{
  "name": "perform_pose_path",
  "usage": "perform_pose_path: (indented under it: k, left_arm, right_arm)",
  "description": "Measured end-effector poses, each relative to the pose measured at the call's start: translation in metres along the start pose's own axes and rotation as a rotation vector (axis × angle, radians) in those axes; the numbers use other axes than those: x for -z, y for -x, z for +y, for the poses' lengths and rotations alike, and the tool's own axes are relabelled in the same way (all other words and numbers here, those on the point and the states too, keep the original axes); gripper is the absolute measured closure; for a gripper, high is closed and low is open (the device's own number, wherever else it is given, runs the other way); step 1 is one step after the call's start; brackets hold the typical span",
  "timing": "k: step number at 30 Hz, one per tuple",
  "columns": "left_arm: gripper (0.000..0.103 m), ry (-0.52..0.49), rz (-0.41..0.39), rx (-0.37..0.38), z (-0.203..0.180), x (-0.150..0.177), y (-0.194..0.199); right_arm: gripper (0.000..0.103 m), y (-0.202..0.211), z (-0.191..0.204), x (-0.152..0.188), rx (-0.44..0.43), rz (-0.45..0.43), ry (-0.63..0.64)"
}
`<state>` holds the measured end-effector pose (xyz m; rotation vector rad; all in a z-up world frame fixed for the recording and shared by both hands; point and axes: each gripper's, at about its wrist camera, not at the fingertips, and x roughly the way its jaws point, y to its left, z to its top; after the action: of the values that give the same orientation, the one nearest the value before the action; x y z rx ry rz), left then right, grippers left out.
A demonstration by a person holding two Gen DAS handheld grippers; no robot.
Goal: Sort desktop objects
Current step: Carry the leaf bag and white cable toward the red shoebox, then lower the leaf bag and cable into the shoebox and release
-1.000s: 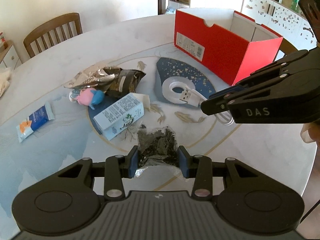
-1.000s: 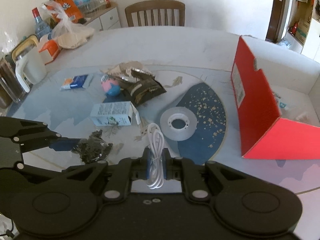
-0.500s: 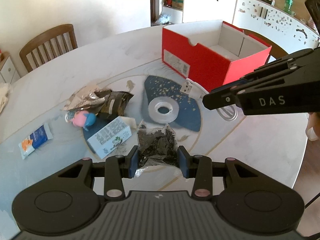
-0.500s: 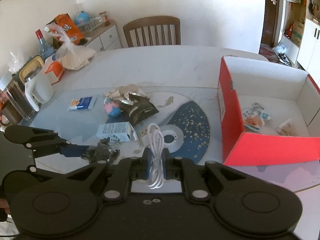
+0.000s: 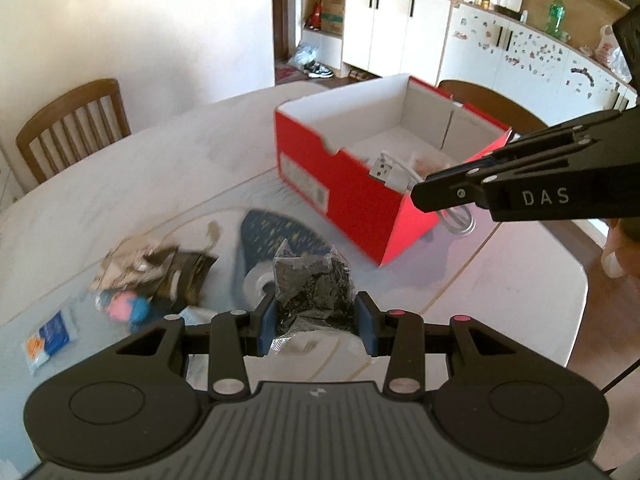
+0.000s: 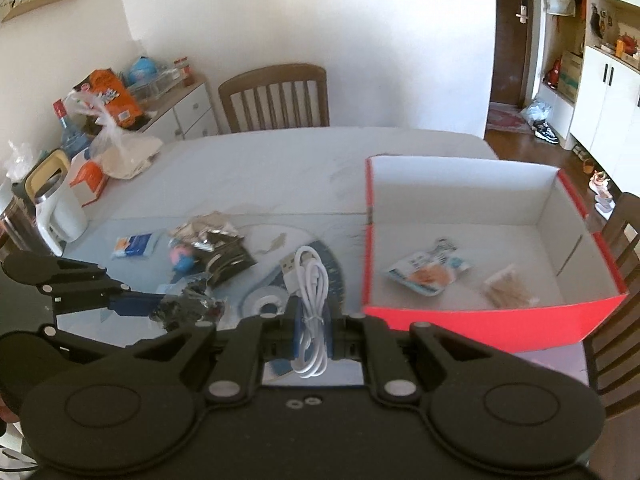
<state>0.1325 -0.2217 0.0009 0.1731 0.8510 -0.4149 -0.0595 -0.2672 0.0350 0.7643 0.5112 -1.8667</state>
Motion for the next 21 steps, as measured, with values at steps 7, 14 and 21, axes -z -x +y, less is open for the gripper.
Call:
perform_pose_path:
  k: [7,14,21]
  left_arm:
    - [0.063,-0.027,-0.023,0.011,-0.023,-0.030,-0.013]
    - [0.063,-0.063,-0.042,0.026,-0.042,-0.060,-0.025]
    - [0.063,-0.077,-0.011,0.058,-0.055,-0.087,-0.051]
  right_arm:
    - [0.092,0.006,-0.028,-0.004,0.017,-0.009,-0.014]
    - [0.092,0.007,-0.059,-0.012,0.037,-0.011,-0.036]
    - [0.092,0.002,-0.089,-0.018,0.094,-0.008,-0.032]
